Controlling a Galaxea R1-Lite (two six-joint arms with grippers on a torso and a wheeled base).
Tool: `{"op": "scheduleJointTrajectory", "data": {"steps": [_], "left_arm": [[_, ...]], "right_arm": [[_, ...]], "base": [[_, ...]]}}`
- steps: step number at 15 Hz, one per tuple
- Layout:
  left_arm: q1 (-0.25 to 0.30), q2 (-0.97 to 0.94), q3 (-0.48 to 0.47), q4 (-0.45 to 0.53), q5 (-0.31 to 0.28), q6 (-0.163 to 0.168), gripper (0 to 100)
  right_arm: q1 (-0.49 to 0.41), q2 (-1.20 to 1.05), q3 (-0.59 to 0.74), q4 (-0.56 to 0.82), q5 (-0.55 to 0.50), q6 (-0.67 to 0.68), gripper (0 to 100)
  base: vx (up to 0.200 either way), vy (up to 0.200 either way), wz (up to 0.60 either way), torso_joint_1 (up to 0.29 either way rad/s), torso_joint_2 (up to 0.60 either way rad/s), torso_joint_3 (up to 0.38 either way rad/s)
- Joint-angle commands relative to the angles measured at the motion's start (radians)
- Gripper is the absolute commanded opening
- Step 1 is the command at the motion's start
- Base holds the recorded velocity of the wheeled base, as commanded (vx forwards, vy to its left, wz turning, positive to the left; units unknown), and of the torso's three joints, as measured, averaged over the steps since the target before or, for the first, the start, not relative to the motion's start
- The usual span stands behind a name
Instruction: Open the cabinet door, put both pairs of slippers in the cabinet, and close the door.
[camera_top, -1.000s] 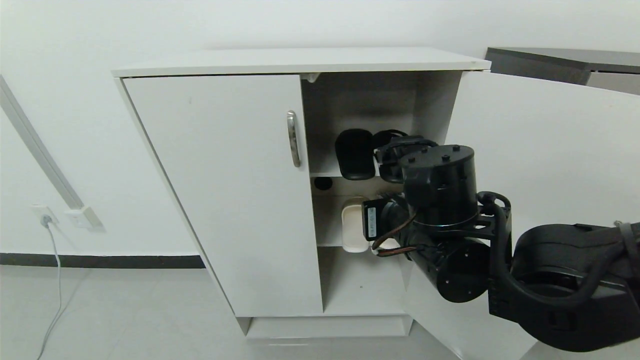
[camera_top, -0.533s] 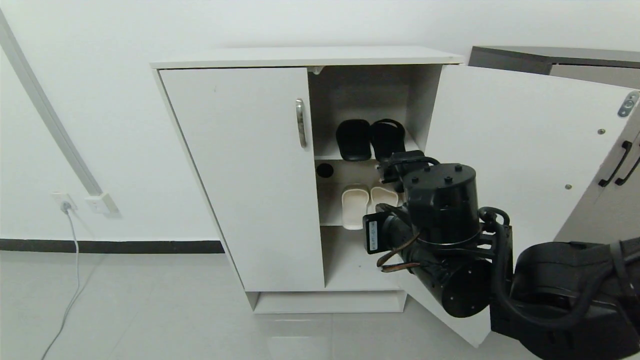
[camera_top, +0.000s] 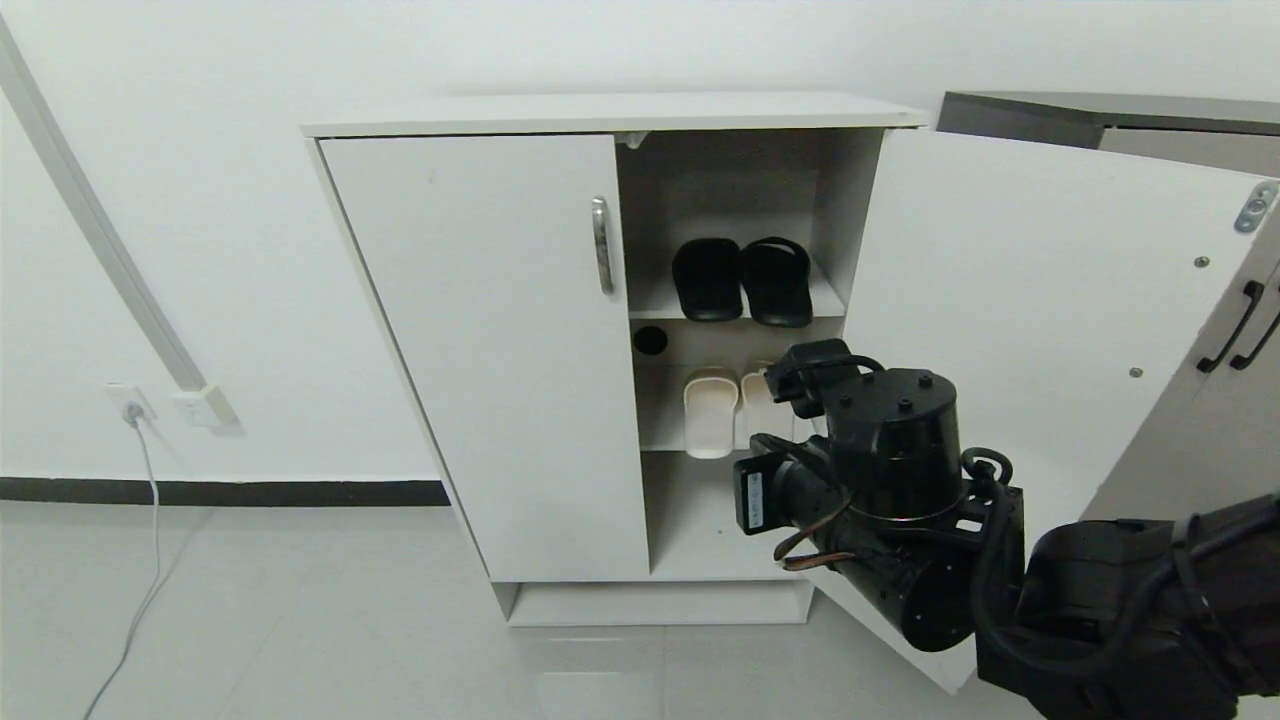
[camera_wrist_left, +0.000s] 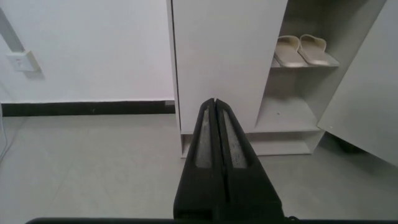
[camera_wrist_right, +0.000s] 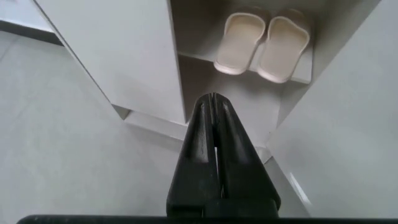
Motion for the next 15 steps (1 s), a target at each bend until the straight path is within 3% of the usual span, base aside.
{"op": "scheduleJointTrajectory", "data": {"steps": [1, 9, 15], "left_arm": [[0.000, 0.000, 0.000, 0.000, 0.000, 0.000, 0], [0.000, 0.000, 0.000, 0.000, 0.000, 0.000, 0], [0.000, 0.000, 0.000, 0.000, 0.000, 0.000, 0]], "right_arm": [[-0.005, 0.019, 0.015, -0.003, 0.000, -0.002, 0], [-0.010, 0.025, 0.027, -0.001, -0.004, -0.005, 0], [-0.010, 0.029, 0.027, 0.000, -0.006, -0.005, 0]], "base": [[0.000, 0.000, 0.00, 0.000, 0.00, 0.000], [0.000, 0.000, 0.00, 0.000, -0.02, -0.015], [0.000, 0.000, 0.00, 0.021, -0.36, -0.351]]}}
